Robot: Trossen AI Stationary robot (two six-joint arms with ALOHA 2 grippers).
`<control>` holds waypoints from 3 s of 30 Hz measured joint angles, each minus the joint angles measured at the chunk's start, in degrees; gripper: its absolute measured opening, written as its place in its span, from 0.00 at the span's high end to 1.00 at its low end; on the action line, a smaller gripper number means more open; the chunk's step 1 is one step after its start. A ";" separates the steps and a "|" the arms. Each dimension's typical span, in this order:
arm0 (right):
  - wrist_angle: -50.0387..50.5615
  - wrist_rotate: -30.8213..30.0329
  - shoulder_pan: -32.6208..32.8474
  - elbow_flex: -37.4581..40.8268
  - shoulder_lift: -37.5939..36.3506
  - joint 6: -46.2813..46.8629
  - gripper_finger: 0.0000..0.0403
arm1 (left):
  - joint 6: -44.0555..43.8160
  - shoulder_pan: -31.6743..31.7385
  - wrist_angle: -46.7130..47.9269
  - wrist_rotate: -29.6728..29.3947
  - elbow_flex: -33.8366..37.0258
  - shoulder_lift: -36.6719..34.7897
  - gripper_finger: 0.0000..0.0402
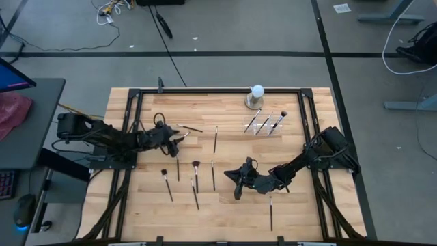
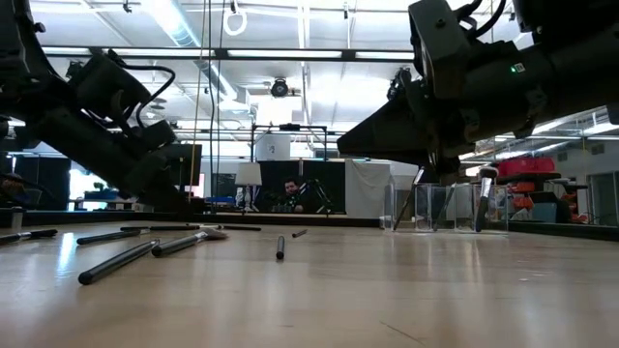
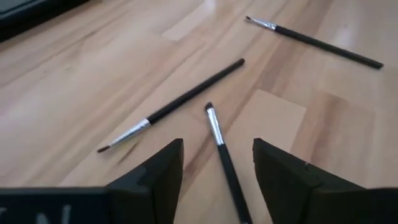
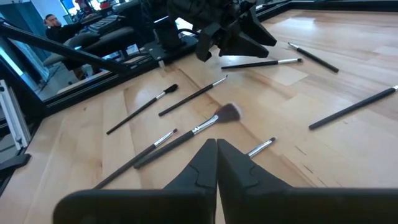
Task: Put items in baskets/containers
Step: Put the eyeshadow brush into the transparent organizer
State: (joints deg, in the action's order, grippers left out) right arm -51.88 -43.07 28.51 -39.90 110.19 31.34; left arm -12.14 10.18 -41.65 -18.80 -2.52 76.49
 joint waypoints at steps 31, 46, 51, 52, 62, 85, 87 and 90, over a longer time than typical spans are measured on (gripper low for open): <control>0.03 0.01 0.37 0.00 -0.02 -0.31 0.97 | 1.07 1.40 -15.69 2.59 -1.07 22.14 0.88; 0.08 0.04 3.77 0.00 -0.49 -0.55 0.97 | 0.95 1.37 -16.94 5.39 -0.76 21.89 0.97; 0.07 0.05 4.19 0.00 -0.70 -0.46 0.97 | 0.31 1.29 -17.39 9.13 -0.55 20.30 0.97; 0.04 0.07 4.18 0.00 -0.70 -0.46 0.97 | -0.11 1.26 -17.36 9.97 -0.55 20.03 0.97; 0.02 0.04 4.17 0.00 -0.70 -0.35 0.97 | -2.68 -2.03 -21.35 16.69 -0.56 19.28 0.97; 0.04 3.17 0.52 0.00 -0.70 -1.03 0.92 | -5.64 -10.44 -39.69 20.43 -4.95 19.07 0.97; -0.09 3.26 -0.51 -0.05 -0.44 -1.70 0.87 | -5.56 -12.40 -39.51 21.04 -7.34 19.08 0.97; -1.19 3.24 -1.59 -1.03 0.79 -6.56 0.78 | -4.75 -15.34 -39.45 21.34 -11.15 19.08 0.97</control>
State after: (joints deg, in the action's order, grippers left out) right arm -53.07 -39.83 26.93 -40.93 110.98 24.78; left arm -16.89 -5.16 -81.10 2.54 -13.68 95.57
